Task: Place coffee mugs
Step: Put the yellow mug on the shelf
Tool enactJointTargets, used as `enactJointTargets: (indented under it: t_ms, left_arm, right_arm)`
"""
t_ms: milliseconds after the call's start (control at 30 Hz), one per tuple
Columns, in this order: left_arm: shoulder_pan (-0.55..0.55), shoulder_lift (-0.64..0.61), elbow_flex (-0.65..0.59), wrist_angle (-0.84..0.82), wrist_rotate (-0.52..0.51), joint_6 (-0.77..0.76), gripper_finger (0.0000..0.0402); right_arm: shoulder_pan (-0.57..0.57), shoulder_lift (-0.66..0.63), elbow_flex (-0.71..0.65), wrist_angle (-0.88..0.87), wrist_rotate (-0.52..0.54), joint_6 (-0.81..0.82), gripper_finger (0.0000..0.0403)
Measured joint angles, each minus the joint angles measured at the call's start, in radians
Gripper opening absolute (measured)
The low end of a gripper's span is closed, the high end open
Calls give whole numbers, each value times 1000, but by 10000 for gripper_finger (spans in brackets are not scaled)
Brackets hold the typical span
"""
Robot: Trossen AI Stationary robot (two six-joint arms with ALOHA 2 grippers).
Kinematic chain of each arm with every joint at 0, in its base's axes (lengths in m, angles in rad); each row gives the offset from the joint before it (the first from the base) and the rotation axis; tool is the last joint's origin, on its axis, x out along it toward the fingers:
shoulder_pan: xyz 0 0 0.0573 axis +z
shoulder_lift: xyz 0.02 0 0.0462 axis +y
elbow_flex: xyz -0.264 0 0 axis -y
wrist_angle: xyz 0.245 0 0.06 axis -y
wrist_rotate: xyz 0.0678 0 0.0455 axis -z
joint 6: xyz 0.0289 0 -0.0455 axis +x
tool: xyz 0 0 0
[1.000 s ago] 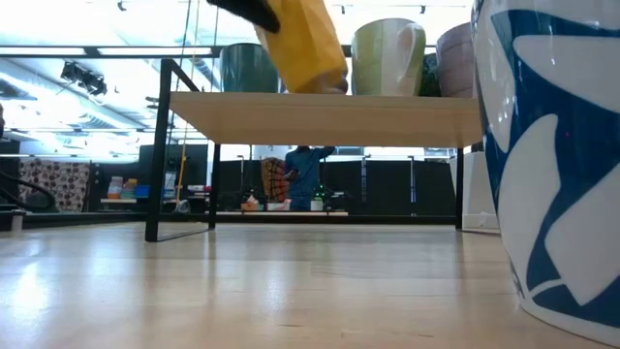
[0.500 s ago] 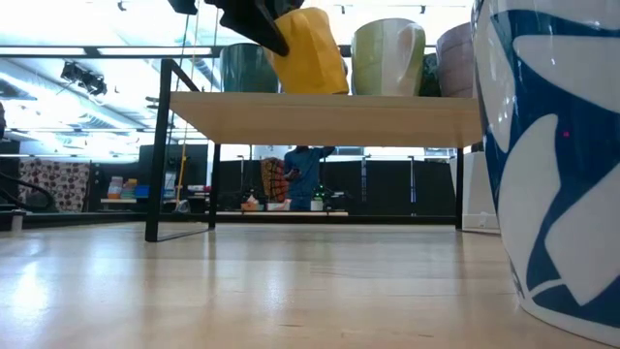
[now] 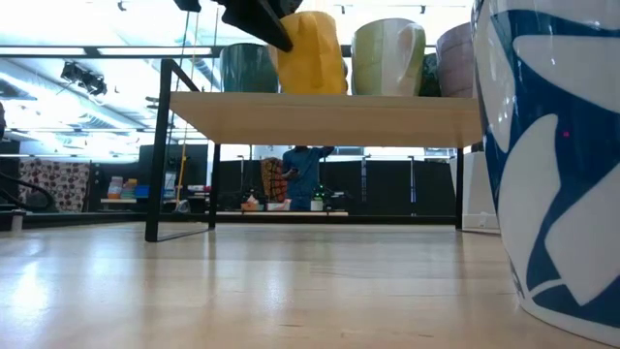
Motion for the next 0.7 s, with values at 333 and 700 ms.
enactJointTargets:
  t_ms: [333, 700]
  left_arm:
    - [-18, -2, 0, 43, -27, -40, 170]
    - [-29, -3, 0, 76, -92, -45, 187]
  right_arm:
    - [0, 0, 0, 2, 0, 0, 253]
    - [0, 0, 0, 6, -1, -1, 253]
